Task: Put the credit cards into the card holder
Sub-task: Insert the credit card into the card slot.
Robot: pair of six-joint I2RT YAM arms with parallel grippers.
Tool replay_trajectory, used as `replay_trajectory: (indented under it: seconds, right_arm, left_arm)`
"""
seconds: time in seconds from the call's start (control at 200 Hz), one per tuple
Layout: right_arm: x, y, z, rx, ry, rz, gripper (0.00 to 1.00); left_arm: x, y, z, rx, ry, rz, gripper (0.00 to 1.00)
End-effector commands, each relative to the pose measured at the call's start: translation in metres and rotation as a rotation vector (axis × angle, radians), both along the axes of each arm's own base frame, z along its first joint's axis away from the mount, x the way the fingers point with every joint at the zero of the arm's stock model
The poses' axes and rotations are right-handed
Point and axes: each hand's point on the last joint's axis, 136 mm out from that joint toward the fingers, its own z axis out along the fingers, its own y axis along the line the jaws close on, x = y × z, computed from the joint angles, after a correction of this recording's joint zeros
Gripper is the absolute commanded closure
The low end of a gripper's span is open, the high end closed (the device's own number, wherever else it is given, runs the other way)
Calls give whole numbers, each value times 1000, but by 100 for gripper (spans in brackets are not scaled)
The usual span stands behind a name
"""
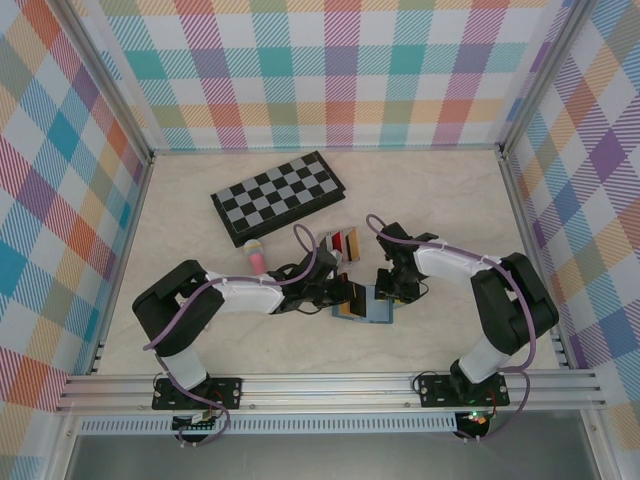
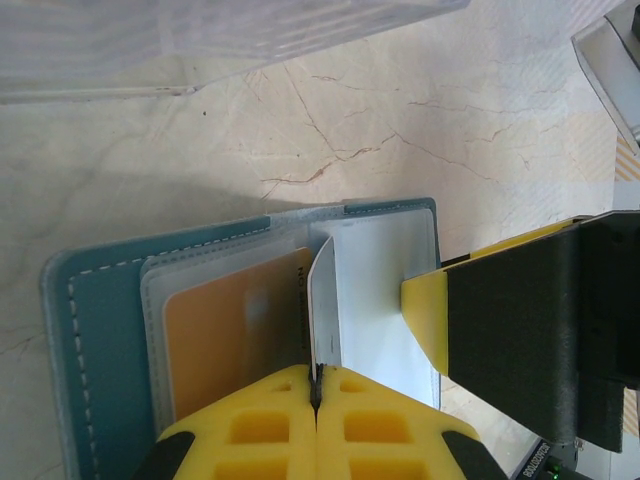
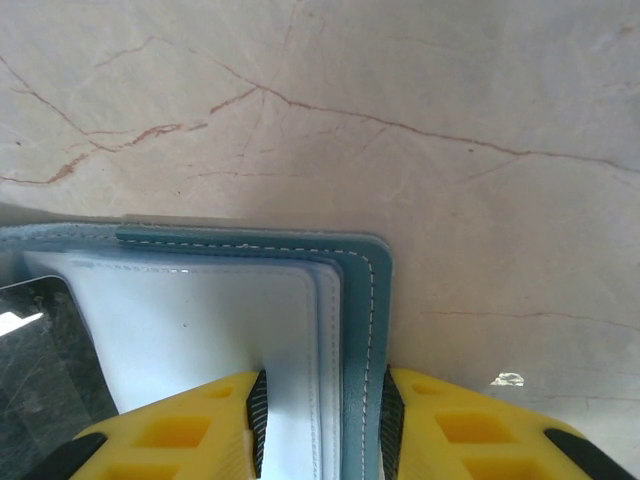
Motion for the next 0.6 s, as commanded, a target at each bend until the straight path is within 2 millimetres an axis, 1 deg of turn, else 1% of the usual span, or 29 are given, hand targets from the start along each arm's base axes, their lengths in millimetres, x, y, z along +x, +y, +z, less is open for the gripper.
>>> replay_trajectory:
  seconds: [0.0, 0.075, 0.16, 0.595]
  right_arm:
    - [-10, -2, -19, -24, 53, 11, 64]
    - [-11, -2, -19, -22, 53, 11, 64]
    - [-10, -2, -19, -20, 54, 10, 64]
    - [-10, 4, -17, 10, 54, 3, 63]
  left_arm:
    - [-9, -2, -12, 43, 23, -48, 100]
    - [-10, -7, -15, 37, 36, -60, 100]
    - [-10, -8, -19, 47, 39, -55, 100]
    - [-14, -16, -24, 56, 60, -76, 100]
